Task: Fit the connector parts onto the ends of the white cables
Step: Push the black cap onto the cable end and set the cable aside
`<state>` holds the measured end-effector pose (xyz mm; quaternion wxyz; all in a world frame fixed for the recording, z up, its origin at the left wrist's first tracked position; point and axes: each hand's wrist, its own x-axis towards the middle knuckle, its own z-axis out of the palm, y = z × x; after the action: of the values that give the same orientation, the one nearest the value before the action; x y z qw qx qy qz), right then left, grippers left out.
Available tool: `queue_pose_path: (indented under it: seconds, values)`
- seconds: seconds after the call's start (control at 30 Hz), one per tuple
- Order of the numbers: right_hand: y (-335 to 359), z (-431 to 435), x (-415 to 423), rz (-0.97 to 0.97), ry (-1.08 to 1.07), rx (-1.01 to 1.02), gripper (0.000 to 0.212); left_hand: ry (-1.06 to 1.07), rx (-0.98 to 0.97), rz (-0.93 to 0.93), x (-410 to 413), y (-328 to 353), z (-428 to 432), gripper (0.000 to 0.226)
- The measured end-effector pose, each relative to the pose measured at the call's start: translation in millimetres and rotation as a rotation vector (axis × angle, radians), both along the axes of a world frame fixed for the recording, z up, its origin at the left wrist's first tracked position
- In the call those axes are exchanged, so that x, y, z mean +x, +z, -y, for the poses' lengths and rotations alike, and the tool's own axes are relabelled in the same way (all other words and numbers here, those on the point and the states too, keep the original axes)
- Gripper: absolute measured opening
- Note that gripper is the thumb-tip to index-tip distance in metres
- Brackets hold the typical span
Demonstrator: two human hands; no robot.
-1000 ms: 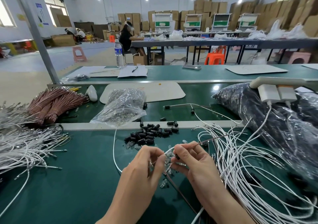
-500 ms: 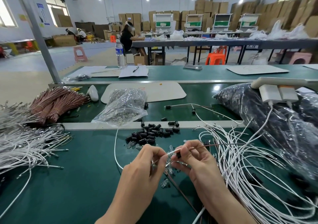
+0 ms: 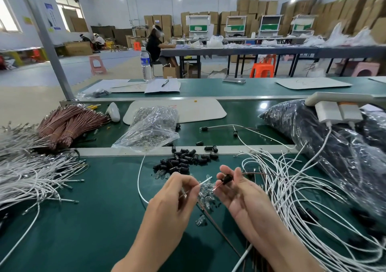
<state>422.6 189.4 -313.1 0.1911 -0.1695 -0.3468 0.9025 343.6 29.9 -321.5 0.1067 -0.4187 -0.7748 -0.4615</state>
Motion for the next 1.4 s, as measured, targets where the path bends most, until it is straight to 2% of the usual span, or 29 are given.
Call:
queue_pose_path:
  seconds: [0.2,0.63,0.8,1.0,1.23,1.4]
  values:
    - [4.7,-0.3,2.0,-0.010,0.064,-0.006,0.029,-0.077,-0.004,-0.004,-1.4,-1.7,-0.7,0.005]
    - [6.7,-1.9,4.9,0.040,0.100,0.063,0.027,-0.162,-0.024,0.017,-2.4,-2.9,-0.2,0.005]
    - [6.0,-2.0,4.9,0.055,0.128,0.105,0.026,-0.154,-0.038,0.014,-4.2,-4.3,-0.3,0.030]
    - [5.5,-4.0,5.4,0.053,0.151,0.163,0.026,-0.132,-0.047,0.018,-5.8,-5.8,0.2,0.037]
    - [5.9,-2.6,5.2,0.045,0.145,0.171,0.026,-0.117,-0.048,0.011,-6.6,-6.6,-0.1,0.024]
    - [4.8,-1.3,4.4,0.043,0.143,0.177,0.027,-0.090,-0.042,-0.023,-3.7,-4.7,-1.1,0.006]
